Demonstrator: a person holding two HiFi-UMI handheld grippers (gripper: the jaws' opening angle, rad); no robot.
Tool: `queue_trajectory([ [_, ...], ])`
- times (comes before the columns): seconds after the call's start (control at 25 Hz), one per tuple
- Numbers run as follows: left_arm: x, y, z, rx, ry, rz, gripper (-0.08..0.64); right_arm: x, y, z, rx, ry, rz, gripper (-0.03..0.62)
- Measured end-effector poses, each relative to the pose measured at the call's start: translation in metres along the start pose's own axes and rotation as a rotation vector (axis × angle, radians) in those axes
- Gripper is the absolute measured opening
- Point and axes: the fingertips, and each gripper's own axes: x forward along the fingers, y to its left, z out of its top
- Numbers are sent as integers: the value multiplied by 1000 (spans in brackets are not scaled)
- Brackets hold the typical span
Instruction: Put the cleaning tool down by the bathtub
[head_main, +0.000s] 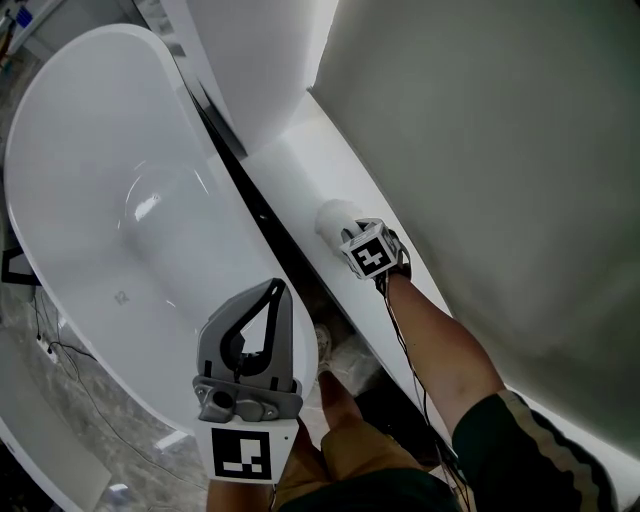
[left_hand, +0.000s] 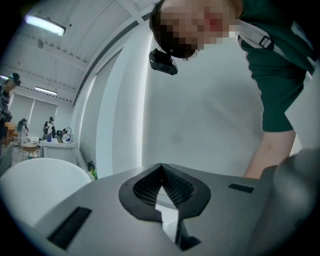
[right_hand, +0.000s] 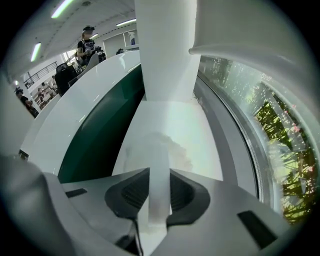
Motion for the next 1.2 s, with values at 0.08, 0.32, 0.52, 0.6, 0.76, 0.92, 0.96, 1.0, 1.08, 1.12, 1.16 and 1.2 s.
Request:
queue_trajectory([
  [0.08, -1, 3, -5, 0, 10, -4, 5, 6, 0, 1, 23, -6, 9, 95],
  [0.32, 0, 12, -10, -16, 20, -16, 5, 17, 13, -6, 34, 29, 68, 95],
  [0.52, 1, 13, -13, -13, 25, -37, 6, 24, 18, -6, 79, 14, 85, 95],
  [0.6, 1, 10, -13, -14, 28, -51, 6, 22, 18, -6, 64, 9, 79, 95],
  [0.76, -2, 9, -15, -8, 38, -60, 6, 21, 18, -6, 68, -1, 75, 95],
  [0.92, -5, 9, -13, -3, 31, -58, 6, 20, 19, -6, 72, -2, 74, 95],
  [0.96, -5, 9, -13, -6, 29, -59, 6, 20, 19, -6, 75, -6, 70, 95],
  [1.0, -6, 8, -13, -8, 27, -61, 6, 19, 19, -6, 80, -11, 66, 95],
  [1.08, -6, 6, -11, -10, 24, -69, 6, 18, 19, -6, 88, -19, 59, 95],
  [1.12, -6, 5, -11, -12, 22, -72, 6, 18, 19, -6, 91, -21, 58, 95],
  [1.16, -6, 4, -10, -16, 19, -74, 6, 18, 19, -6, 93, -22, 57, 95],
  [1.2, -5, 4, -10, -18, 18, -74, 6, 19, 19, -6, 94, -22, 56, 95],
])
